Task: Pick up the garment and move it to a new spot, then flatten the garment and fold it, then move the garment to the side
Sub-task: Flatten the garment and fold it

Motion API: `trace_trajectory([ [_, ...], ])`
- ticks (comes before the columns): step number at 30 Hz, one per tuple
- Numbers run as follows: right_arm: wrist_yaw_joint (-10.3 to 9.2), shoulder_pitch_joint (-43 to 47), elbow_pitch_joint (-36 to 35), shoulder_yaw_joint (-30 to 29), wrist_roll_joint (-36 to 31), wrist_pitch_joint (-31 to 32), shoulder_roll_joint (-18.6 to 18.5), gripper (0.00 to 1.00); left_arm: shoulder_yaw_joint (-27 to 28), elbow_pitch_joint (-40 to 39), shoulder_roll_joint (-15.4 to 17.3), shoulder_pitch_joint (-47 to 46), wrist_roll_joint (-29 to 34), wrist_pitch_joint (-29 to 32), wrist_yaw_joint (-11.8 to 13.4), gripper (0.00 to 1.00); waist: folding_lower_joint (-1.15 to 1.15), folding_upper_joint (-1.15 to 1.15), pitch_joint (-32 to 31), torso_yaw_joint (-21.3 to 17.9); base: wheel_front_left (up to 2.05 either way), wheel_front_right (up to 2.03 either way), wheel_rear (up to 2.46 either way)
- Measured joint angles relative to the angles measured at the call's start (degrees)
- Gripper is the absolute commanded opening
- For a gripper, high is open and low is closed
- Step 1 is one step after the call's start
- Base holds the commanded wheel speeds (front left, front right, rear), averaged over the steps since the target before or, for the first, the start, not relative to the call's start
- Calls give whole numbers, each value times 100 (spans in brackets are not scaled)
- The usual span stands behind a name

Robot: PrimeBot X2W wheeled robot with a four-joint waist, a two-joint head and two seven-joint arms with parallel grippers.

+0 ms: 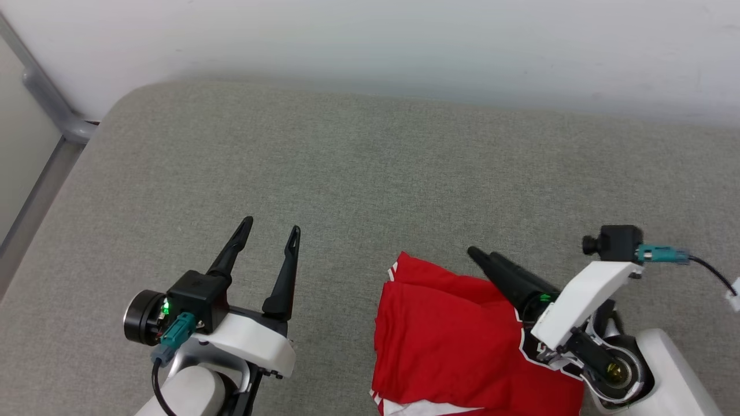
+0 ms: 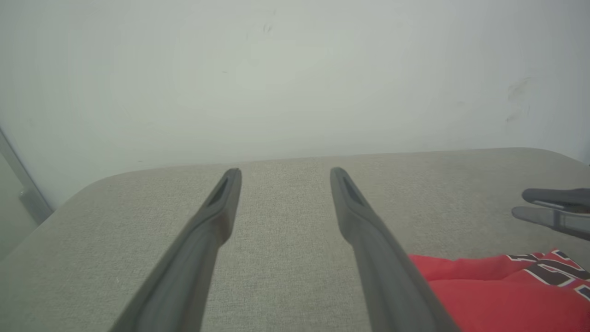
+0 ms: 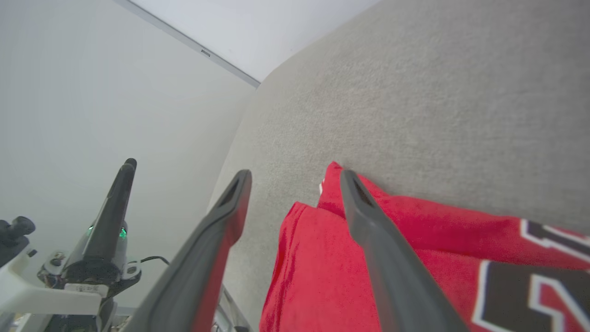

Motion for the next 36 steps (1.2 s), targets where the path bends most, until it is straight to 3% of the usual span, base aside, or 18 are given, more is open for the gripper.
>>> trace_trajectory([
  [5,1,86,-344,-57,-1515,-1212,-452,100,103,15,-10,40,-2,-32,59,100,0,0,-65,-156,0,0,0],
  [9,1,344,-751,-816,-2962,-1918,-713,100,292,35,44,119,-26,-42,140,100,0,0,-137,-337,0,0,0],
  [12,1,613,-1123,-1443,-3914,-2148,-648,100,388,34,59,183,-24,-44,211,100,0,0,-192,-445,0,0,0],
  [13,1,613,-1123,-1443,-3914,-2148,-648,100,388,34,59,183,-24,-44,211,100,0,0,-192,-445,0,0,0],
  [14,1,799,-1432,-1778,-4492,-2232,-519,100,463,34,60,247,-7,-49,275,100,0,0,-238,-514,0,0,0],
  [17,1,1125,-1890,-2078,-5090,-2346,-252,100,539,34,58,352,4,-51,302,100,0,0,-329,-605,0,0,0],
  [24,1,2064,-2356,-2142,-5573,-2302,154,100,566,199,29,805,42,-53,276,100,-1,0,-694,-781,0,0,0],
  [36,1,2681,-2787,-2009,-5527,-2024,335,100,644,238,-29,1211,112,-59,226,100,-1,0,-969,-849,0,0,0],
])
